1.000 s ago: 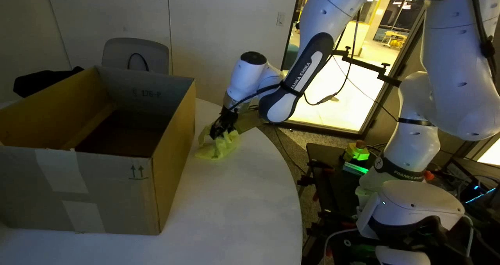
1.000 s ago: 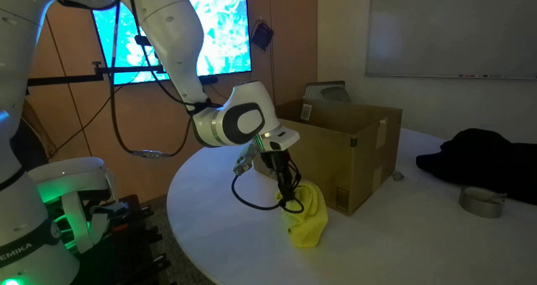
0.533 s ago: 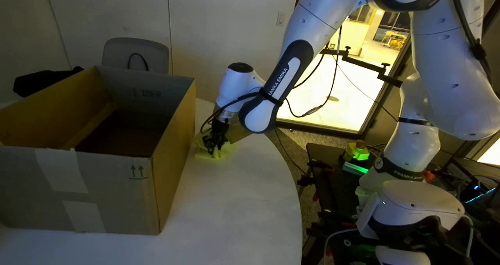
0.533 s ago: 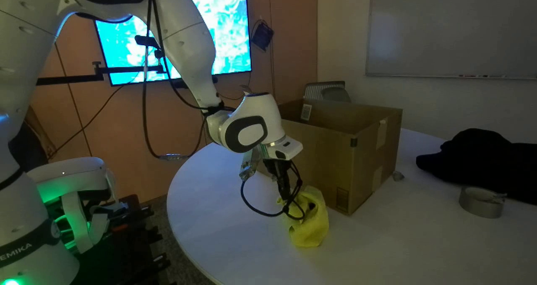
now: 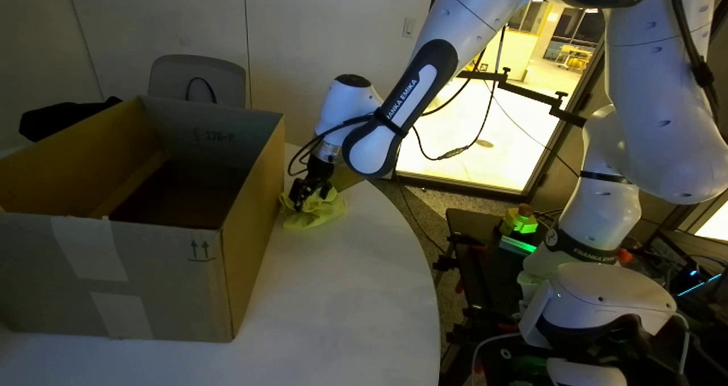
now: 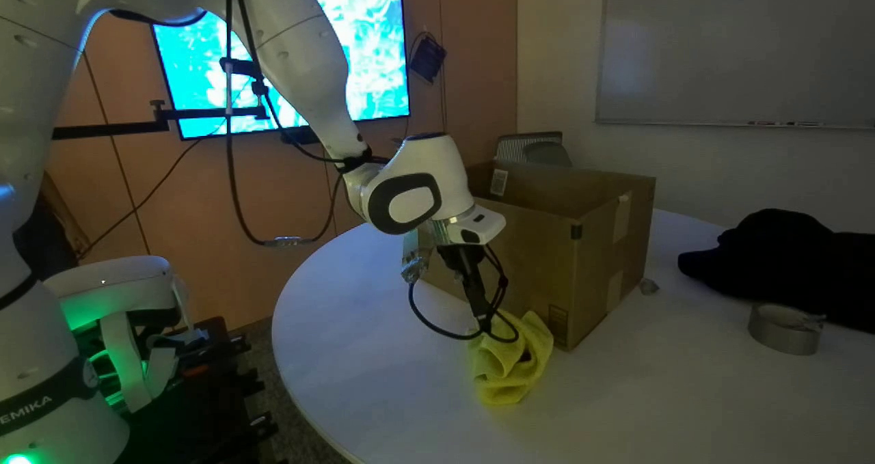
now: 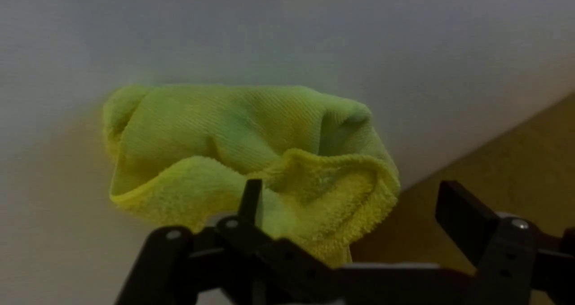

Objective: Put the marker on the towel, fold the towel then out it in the box

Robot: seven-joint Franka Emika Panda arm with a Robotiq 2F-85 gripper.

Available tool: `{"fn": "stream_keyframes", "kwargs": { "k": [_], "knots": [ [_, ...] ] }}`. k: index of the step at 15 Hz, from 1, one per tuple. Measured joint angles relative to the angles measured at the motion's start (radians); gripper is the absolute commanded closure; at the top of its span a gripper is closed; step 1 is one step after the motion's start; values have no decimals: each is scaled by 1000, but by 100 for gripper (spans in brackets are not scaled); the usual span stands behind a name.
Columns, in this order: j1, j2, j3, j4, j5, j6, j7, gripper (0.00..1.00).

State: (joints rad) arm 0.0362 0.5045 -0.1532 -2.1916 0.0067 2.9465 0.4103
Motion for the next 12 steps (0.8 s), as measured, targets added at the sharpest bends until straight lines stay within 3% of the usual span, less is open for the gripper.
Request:
{"fn": "stream_keyframes", "kwargs": {
  "k": [7, 12],
  "knots": [
    [-39, -141, 37, -13, -9, -265, -288, 0],
    [-77, -146, 41, 16, -71, -407, -471, 0]
  ]
}}
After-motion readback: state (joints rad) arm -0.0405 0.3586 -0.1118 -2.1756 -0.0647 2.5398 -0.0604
